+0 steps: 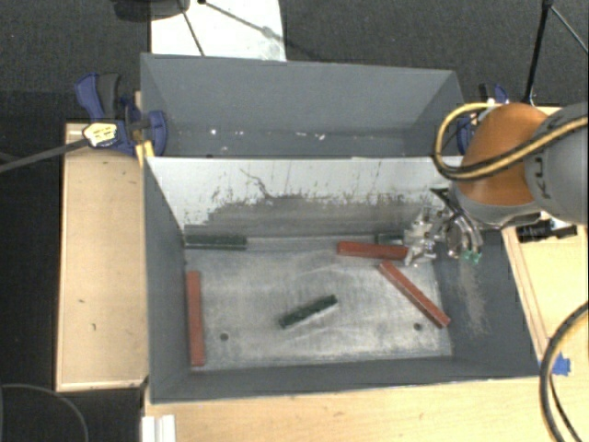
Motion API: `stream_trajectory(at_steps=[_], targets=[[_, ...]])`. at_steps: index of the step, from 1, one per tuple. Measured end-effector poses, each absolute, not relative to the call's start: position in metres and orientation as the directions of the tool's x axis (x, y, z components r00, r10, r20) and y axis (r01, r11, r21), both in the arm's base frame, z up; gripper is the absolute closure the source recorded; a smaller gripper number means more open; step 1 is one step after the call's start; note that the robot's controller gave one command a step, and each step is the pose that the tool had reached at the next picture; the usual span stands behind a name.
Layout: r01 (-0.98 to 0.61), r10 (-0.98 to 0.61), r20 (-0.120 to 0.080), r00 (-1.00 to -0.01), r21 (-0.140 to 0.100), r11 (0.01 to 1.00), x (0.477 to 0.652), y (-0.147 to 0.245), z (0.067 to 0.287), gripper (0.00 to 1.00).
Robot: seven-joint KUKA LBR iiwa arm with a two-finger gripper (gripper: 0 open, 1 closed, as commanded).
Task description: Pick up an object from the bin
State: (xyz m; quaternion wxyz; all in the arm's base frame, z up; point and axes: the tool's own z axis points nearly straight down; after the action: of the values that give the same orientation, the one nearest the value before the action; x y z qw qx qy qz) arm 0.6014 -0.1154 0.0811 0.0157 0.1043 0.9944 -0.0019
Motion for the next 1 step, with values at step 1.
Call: stream_trajectory(at_steps=[1], targets=[[0.206,0.206,-0.032,-0.978,-0.001,0.979,0.6014,-0.1154,0.0811,1.0]])
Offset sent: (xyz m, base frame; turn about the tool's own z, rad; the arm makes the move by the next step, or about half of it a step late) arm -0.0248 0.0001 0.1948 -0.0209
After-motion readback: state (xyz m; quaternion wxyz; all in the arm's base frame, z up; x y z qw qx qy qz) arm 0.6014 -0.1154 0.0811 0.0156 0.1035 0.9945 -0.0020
